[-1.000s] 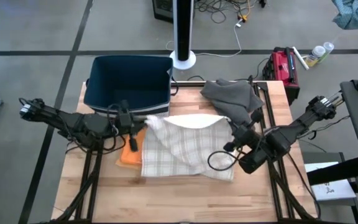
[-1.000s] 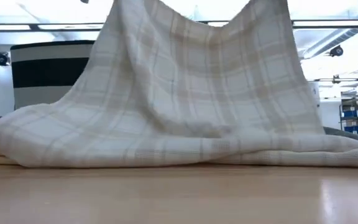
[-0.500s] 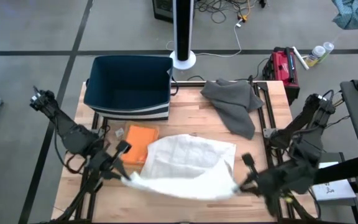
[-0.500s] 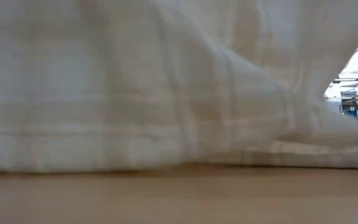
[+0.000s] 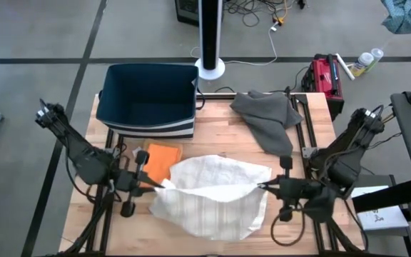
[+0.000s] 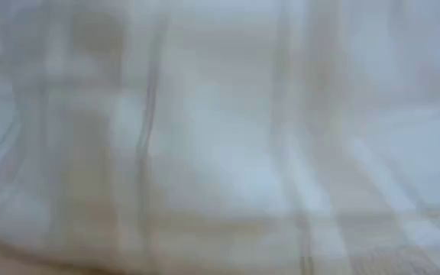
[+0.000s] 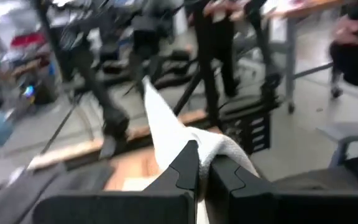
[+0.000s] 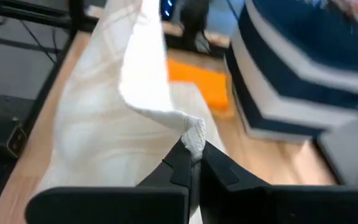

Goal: Fold towel
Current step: Fold the white patterned kitchen towel

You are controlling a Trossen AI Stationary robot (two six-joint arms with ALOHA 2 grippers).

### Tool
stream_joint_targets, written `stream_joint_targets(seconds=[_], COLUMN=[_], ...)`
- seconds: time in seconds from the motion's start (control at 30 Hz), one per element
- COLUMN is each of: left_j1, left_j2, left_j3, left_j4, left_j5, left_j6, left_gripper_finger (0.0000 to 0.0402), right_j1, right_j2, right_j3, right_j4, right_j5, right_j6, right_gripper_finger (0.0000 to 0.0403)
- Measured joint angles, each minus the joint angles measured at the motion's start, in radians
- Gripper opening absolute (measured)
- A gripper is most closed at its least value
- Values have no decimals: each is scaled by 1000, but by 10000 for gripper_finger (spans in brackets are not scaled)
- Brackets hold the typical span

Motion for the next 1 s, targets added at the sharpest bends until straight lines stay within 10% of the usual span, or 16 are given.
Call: stream_joint_targets(seconds=[0.43, 0.73, 1.0], left_j1=[69, 48, 8], left_j2=[120, 77, 48], left_j3=[-2, 100, 100], left_j4=[-98, -67, -48], left_j5=[-34, 361, 376], left_j6=[-133, -76, 21], left_gripper_finger=[0, 0, 0], right_j1=[-5, 102, 225], right_j2=[32, 28, 34], right_j3=[-214, -101, 69], right_j4=[46, 413, 475], right_j5=[-75, -400, -444], right_j6=[342, -136, -432], right_gripper_finger=[2, 2, 2])
